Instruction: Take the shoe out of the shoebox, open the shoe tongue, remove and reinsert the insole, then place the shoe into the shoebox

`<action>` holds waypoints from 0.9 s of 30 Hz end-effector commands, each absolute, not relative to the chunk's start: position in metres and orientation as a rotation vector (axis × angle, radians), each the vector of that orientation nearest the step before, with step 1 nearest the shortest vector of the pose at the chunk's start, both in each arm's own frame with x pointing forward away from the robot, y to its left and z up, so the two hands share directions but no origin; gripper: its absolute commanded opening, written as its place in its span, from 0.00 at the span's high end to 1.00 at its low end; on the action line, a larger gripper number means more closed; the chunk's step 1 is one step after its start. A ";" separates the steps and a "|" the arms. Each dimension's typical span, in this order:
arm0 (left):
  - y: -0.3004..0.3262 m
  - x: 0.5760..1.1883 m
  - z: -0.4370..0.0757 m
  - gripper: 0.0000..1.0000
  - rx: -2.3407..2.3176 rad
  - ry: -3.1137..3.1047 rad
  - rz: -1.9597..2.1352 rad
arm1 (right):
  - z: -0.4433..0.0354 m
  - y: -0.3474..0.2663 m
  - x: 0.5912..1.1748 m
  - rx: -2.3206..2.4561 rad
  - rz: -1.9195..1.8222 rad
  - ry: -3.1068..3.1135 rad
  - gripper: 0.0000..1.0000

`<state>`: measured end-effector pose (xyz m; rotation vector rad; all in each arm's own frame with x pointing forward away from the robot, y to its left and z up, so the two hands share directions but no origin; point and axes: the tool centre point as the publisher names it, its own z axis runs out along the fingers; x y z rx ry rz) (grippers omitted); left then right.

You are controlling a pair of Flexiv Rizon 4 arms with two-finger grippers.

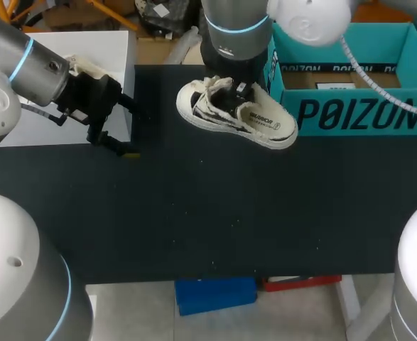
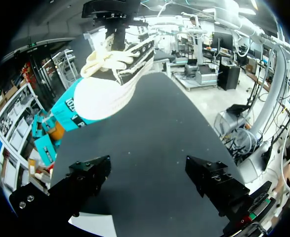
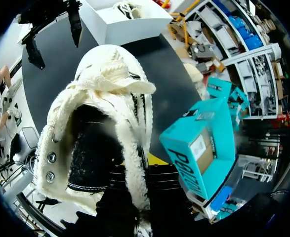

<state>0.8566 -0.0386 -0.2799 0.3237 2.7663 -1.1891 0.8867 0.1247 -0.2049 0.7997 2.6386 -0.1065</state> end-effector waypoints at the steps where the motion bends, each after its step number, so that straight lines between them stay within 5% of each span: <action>1: -0.039 0.856 -0.281 0.00 0.323 2.767 -1.186 | -0.195 0.093 0.898 0.767 -0.156 2.637 1.00; 15: -0.039 0.856 -0.281 0.00 0.323 2.767 -1.186 | -0.156 0.019 0.946 0.666 -0.103 2.697 1.00; 27: -0.039 0.856 -0.281 0.00 0.323 2.767 -1.186 | -0.156 0.019 0.946 0.666 -0.103 2.697 1.00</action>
